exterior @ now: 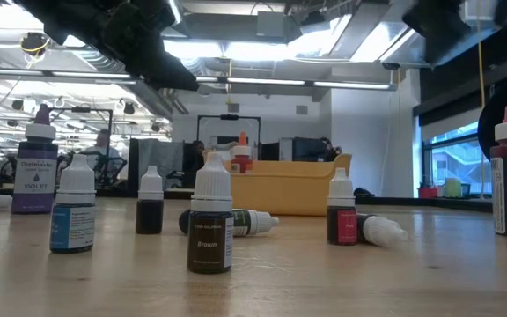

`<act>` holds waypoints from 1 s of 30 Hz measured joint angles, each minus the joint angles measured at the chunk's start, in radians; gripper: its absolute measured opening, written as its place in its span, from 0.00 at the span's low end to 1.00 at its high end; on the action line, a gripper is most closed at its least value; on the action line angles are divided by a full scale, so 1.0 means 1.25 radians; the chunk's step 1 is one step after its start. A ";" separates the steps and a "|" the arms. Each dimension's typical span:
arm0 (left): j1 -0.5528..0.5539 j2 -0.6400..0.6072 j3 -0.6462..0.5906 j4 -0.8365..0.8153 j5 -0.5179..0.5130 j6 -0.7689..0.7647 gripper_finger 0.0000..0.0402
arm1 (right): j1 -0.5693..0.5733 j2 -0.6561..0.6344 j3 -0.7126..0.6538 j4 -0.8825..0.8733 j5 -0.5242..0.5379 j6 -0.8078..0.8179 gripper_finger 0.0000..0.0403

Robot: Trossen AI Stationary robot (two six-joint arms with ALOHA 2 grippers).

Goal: Pick & Place food coloring
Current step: Put the big pink food coloring bottle into the yellow bin

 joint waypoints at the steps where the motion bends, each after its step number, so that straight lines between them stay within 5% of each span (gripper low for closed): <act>1: 0.000 0.000 0.000 -0.001 0.000 0.000 0.35 | 0.008 0.014 0.000 -0.004 0.000 0.003 0.81; 15: 0.000 0.000 0.000 -0.005 0.000 0.000 0.35 | 0.036 0.142 0.000 -0.103 0.000 0.042 0.81; 30: 0.000 0.000 0.000 -0.005 0.000 0.000 0.35 | 0.035 0.151 0.000 -0.116 -0.001 0.081 0.81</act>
